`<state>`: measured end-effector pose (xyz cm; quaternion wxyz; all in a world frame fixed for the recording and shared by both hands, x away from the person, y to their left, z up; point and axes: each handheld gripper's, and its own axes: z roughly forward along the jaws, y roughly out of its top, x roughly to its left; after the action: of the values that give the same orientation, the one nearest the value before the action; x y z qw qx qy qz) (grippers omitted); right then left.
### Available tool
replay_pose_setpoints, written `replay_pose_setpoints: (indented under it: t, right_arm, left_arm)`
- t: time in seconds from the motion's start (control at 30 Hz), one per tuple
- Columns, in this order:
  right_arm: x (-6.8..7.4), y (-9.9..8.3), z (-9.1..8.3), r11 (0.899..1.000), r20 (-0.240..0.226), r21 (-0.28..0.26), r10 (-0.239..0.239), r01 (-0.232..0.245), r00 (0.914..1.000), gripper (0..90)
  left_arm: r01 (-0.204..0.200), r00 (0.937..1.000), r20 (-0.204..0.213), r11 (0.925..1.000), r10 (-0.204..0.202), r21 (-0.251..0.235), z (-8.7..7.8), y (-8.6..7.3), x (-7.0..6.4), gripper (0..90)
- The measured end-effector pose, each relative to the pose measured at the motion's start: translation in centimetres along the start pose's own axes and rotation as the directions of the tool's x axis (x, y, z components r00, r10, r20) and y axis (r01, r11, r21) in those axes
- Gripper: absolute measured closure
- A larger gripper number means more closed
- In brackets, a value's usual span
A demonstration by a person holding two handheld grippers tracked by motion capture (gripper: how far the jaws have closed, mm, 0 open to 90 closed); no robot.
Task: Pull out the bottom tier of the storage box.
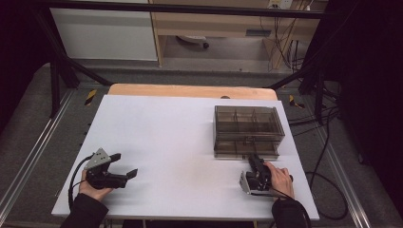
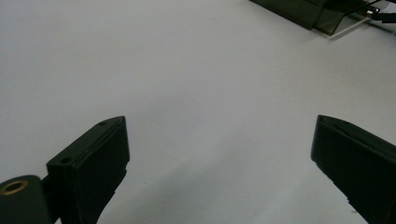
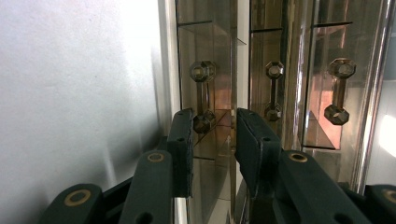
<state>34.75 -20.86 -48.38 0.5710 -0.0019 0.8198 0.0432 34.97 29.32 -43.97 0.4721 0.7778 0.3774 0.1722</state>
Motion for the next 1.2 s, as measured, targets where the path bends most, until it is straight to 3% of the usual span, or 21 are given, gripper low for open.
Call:
replay_pose_setpoints:
  t: [1.2]
  right_arm:
    - [0.2, -0.1, -1.1, 1.0, -0.014, -0.017, -0.002, 0.002, 0.9999, 67.9]
  left_arm:
    - [0.002, 1.0, 0.0, 1.0, -0.002, -0.003, 0.0, 0.0, 0.0, 4.5]
